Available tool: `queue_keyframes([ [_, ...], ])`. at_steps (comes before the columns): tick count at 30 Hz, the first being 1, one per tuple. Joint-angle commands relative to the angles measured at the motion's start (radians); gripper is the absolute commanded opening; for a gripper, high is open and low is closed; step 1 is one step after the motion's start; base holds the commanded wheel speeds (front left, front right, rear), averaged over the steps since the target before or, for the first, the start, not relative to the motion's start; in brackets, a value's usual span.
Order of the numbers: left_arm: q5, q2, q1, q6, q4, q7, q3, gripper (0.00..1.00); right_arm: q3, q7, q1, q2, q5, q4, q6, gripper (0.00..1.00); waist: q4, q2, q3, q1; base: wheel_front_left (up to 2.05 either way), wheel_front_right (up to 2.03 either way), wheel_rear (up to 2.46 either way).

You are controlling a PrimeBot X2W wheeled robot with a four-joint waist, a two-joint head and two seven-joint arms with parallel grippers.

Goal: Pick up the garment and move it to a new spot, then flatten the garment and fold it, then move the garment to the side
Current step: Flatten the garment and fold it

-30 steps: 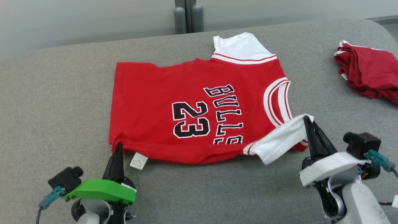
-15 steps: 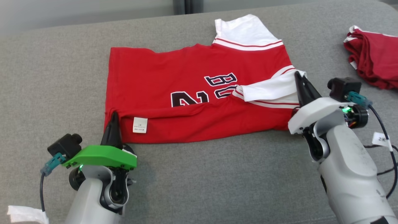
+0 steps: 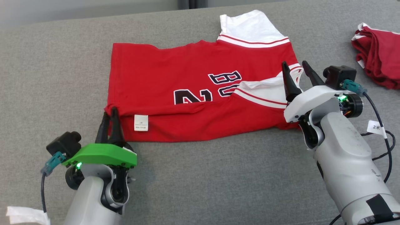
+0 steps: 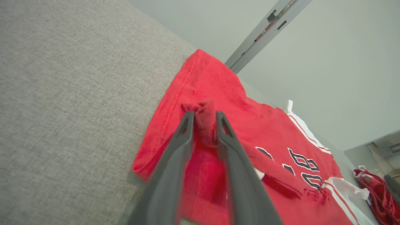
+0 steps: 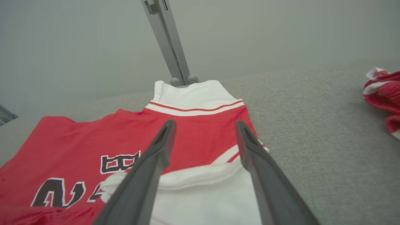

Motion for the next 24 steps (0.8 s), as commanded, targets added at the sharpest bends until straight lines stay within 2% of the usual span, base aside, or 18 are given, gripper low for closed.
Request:
queue_keyframes([
  [1,0.014,0.020,0.029,0.008,-0.008,-0.007,-0.001,1.00,-0.001,-0.009,0.014,-0.004,-0.009,-0.016,-0.001,1.00,-0.007,0.0000,-0.012,0.0000,0.00,0.00,0.00],
  [8,0.033,0.064,0.120,0.023,-0.059,0.011,-0.008,1.00,-0.040,-0.009,0.140,-0.004,-0.104,-0.157,-0.001,1.00,-0.023,0.0000,-0.056,0.0000,0.00,0.00,0.00],
  [12,0.018,0.091,0.180,0.033,-0.084,0.084,-0.025,1.00,-0.067,-0.007,0.251,-0.004,-0.131,-0.242,-0.001,1.00,-0.030,0.0000,-0.076,0.0000,0.00,0.00,0.00],
  [17,-0.006,0.107,0.213,0.051,-0.094,0.173,-0.033,1.00,-0.086,0.040,0.374,-0.004,-0.110,-0.361,-0.001,1.00,-0.055,0.0000,-0.078,0.0000,0.00,0.00,0.00],
  [24,-0.045,0.097,0.176,0.072,-0.069,0.211,-0.017,1.00,-0.083,0.102,0.482,-0.004,-0.084,-0.488,-0.001,1.00,-0.097,0.0000,-0.051,0.0000,0.00,0.00,0.00],
])
